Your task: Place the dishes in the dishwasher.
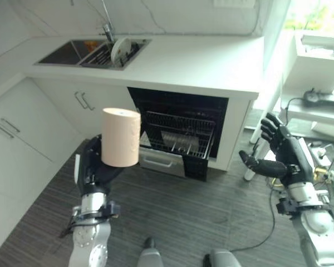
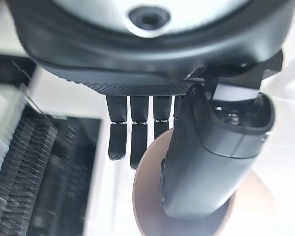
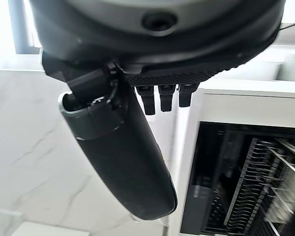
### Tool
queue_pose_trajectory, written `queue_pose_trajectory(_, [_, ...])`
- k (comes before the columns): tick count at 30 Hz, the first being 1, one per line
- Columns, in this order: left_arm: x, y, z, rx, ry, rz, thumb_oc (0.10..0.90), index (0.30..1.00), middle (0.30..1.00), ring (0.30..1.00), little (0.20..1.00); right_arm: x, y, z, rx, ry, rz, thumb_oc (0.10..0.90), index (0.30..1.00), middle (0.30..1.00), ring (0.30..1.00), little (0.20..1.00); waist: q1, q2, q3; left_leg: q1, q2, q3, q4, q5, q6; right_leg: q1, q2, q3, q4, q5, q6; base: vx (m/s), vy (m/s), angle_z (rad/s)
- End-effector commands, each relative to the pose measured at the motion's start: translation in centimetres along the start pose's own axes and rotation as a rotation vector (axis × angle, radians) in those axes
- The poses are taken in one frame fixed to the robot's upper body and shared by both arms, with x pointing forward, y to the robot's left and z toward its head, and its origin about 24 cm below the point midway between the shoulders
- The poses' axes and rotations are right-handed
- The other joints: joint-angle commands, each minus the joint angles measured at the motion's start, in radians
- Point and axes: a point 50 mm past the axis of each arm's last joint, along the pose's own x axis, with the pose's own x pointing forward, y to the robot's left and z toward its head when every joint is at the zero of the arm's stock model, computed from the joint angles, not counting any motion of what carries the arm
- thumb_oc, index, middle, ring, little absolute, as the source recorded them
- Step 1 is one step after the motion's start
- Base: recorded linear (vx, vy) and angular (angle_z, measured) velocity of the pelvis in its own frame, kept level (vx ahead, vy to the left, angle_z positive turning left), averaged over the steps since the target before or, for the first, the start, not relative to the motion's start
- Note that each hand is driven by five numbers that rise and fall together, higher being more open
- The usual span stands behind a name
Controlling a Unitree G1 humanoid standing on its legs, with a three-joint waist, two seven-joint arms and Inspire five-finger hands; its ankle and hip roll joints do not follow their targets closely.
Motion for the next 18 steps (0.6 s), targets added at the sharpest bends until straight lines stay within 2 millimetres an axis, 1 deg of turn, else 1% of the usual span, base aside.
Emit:
queue_pose_trajectory(1, [2.0, -0.3, 5.7, 0.010, -0.324, -0.083, 0.400, 0.300, 0.300, 0.300, 0.300, 0.8, -0.1, 5.3, -0.026, -0.302, 0.042, 0.800, 0.900, 0.900, 0.900, 0.900, -0.018, -0.031, -0.114, 0.002, -0.017, 0.050, 0.030, 0.096, 0.007, 0.156, -0.063, -0.144, -0.224, 0.163, 0.046, 0.31, 0.393, -0.50])
queue_pose_trajectory(2, [2.2, -0.5, 5.9, 0.020, -0.328, -0.090, 0.400, 0.300, 0.300, 0.300, 0.300, 0.8, -0.2, 5.4, -0.021, -0.307, 0.039, 0.800, 0.900, 0.900, 0.900, 0.900, -0.021, -0.031, -0.117, 0.011, -0.023, 0.058, 0.030, 0.087, 0.010, 0.163, -0.075, -0.145, -0.224, 0.167, 0.055, 0.28, 0.357, -0.60])
queue_pose_trajectory(5, [3.0, -0.9, 6.3, 0.027, -0.335, -0.121, 0.400, 0.300, 0.300, 0.300, 0.300, 0.5, -0.2, 5.4, 0.011, -0.303, 0.018, 0.800, 0.900, 0.900, 0.900, 0.900, -0.022, -0.043, -0.127, 0.037, -0.071, 0.064, 0.030, 0.053, 0.039, 0.194, -0.122, -0.148, -0.224, 0.183, 0.090, 0.27, 0.309, -0.73])
queue_pose_trajectory(6, [3.2, -1.1, 6.4, 0.036, -0.337, -0.137, 0.400, 0.300, 0.300, 0.300, 0.300, 0.4, -0.1, 5.3, 0.019, -0.300, 0.012, 0.800, 0.900, 0.900, 0.900, 0.900, -0.021, -0.051, -0.128, 0.043, -0.086, 0.070, 0.030, 0.046, 0.051, 0.203, -0.139, -0.158, -0.224, 0.206, 0.100, 0.25, 0.273, -0.22])
queue_pose_trajectory(8, [3.4, -1.4, 6.4, 0.054, -0.339, -0.159, 0.400, 0.300, 0.300, 0.300, 0.300, 0.3, 0.4, 5.0, 0.027, -0.294, 0.010, 0.800, 0.900, 0.900, 0.900, 0.900, -0.020, -0.060, -0.129, 0.057, -0.115, 0.071, 0.030, 0.032, 0.075, 0.214, -0.165, -0.175, -0.224, 0.279, 0.108, 0.20, 0.212, -0.05])
queue_pose_trajectory(9, [3.4, -1.5, 6.4, 0.057, -0.338, -0.161, 0.400, 0.300, 0.300, 0.300, 0.300, 0.3, 0.5, 5.0, 0.028, -0.293, 0.011, 0.800, 0.900, 0.900, 0.900, 0.900, -0.021, -0.061, -0.128, 0.059, -0.120, 0.070, 0.030, 0.030, 0.079, 0.215, -0.169, -0.176, -0.224, 0.290, 0.110, 0.29, 0.316, -0.05])
queue_pose_trajectory(10, [3.6, -1.8, 6.4, 0.075, -0.325, -0.175, 0.400, 0.300, 0.300, 0.300, 0.300, 0.3, 1.1, 4.8, 0.043, -0.287, 0.014, 0.800, 0.900, 0.900, 0.900, 0.900, -0.022, -0.058, -0.131, 0.078, -0.147, 0.061, 0.030, 0.011, 0.107, 0.234, -0.165, -0.189, -0.224, 0.365, 0.106, 0.33, 0.361, -0.06])
queue_pose_trajectory(11, [3.6, -1.8, 6.3, 0.080, -0.318, -0.185, 0.400, 0.300, 0.300, 0.300, 0.300, 0.4, 1.3, 4.7, 0.053, -0.285, 0.013, 0.800, 0.900, 0.900, 0.900, 0.900, -0.023, -0.049, -0.133, 0.084, -0.154, 0.057, 0.030, 0.003, 0.120, 0.250, -0.148, -0.194, -0.224, 0.406, 0.105, 0.38, 0.420, -0.01])
queue_pose_trajectory(12, [3.7, -1.9, 6.3, 0.087, -0.317, -0.195, 0.400, 0.300, 0.300, 0.300, 0.300, 0.4, 1.5, 4.6, 0.056, -0.283, 0.015, 0.800, 0.900, 0.900, 0.900, 0.900, -0.027, -0.042, -0.128, 0.094, -0.164, 0.051, 0.030, -0.003, 0.131, 0.240, -0.130, -0.188, -0.178, 0.426, 0.102, 0.23, 0.264, 0.11])
queue_pose_trajectory(14, [3.5, -2.1, 6.2, 0.119, -0.325, -0.197, 0.400, 0.300, 0.300, 0.300, 0.300, 0.5, 2.1, 4.4, 0.062, -0.276, 0.032, 0.800, 0.900, 0.900, 0.900, 0.900, -0.027, -0.037, -0.124, 0.112, -0.173, 0.054, 0.030, -0.015, 0.140, 0.188, -0.122, -0.201, -0.099, 0.442, 0.095, 0.17, 0.192, 0.13])
queue_pose_trajectory(15, [3.5, -2.1, 6.3, 0.127, -0.328, -0.191, 0.400, 0.300, 0.300, 0.300, 0.300, 0.6, 2.3, 4.3, 0.061, -0.273, 0.041, 0.800, 0.900, 0.900, 0.900, 0.900, -0.024, -0.038, -0.122, 0.120, -0.172, 0.061, 0.030, -0.019, 0.138, 0.165, -0.127, -0.223, -0.113, 0.437, 0.089, 0.15, 0.096, -0.16])
queue_pose_trajectory(17, [3.5, -1.7, 6.6, 0.144, -0.335, -0.169, 0.400, 0.300, 0.300, 0.300, 0.300, 0.6, 2.5, 4.3, 0.072, -0.268, 0.062, 0.800, 0.900, 0.900, 0.900, 0.900, -0.012, -0.045, -0.121, 0.128, -0.158, 0.084, 0.030, -0.020, 0.120, 0.174, -0.136, -0.295, -0.224, 0.415, 0.080, 0.15, -0.013, -0.45])
queue_pose_trajectory(18, [3.6, -1.6, 6.7, 0.153, -0.338, -0.156, 0.400, 0.300, 0.300, 0.300, 0.300, 0.7, 2.5, 4.4, 0.077, -0.270, 0.074, 0.800, 0.900, 0.900, 0.900, 0.900, -0.008, -0.057, -0.115, 0.136, -0.156, 0.103, 0.030, -0.026, 0.112, 0.156, -0.159, -0.322, -0.224, 0.404, 0.082, 0.13, -0.097, -0.64])
